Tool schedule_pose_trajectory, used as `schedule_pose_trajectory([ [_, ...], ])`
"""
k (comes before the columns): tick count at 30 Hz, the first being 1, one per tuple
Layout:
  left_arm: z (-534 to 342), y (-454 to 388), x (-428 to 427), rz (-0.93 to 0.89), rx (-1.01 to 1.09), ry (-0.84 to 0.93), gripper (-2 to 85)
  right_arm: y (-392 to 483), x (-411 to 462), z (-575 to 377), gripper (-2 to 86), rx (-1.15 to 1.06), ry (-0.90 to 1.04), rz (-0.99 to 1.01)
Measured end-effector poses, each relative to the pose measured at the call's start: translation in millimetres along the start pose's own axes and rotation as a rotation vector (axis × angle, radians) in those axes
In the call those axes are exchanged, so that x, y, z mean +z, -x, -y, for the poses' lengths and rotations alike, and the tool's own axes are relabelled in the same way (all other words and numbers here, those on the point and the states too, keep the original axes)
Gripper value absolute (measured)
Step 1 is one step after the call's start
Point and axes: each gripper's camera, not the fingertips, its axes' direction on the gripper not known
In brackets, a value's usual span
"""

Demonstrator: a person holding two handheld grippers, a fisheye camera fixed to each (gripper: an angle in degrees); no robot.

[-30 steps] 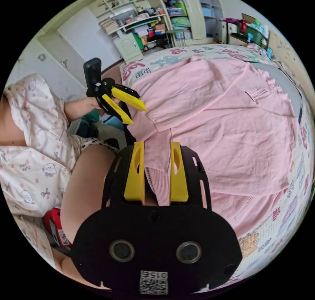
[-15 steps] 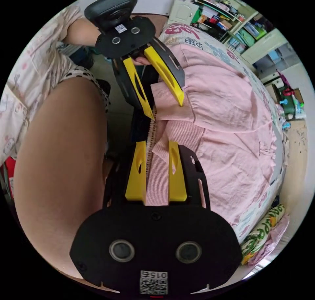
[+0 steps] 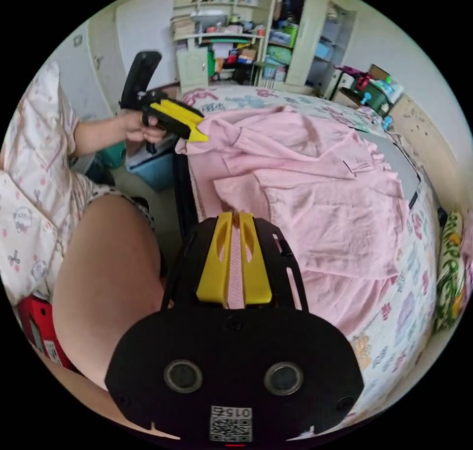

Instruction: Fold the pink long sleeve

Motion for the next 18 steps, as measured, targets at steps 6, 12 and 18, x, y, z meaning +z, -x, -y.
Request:
schedule_pose_trajectory([
  [6,31,31,-18,-0.068,-0.093,0.006,4.2,-64,-22,-48,1.9,0.383,-0.308,0.111],
  [12,70,-6,49,-0.098,-0.067,0.064,3.4,-89,-1,-64,2.2,0.530,-0.330,0.142],
  [18,108,-11,76,-0.103,-0.185,0.048,2.2,-63,23,-31,10.9,0.345,-0.228,0.067],
])
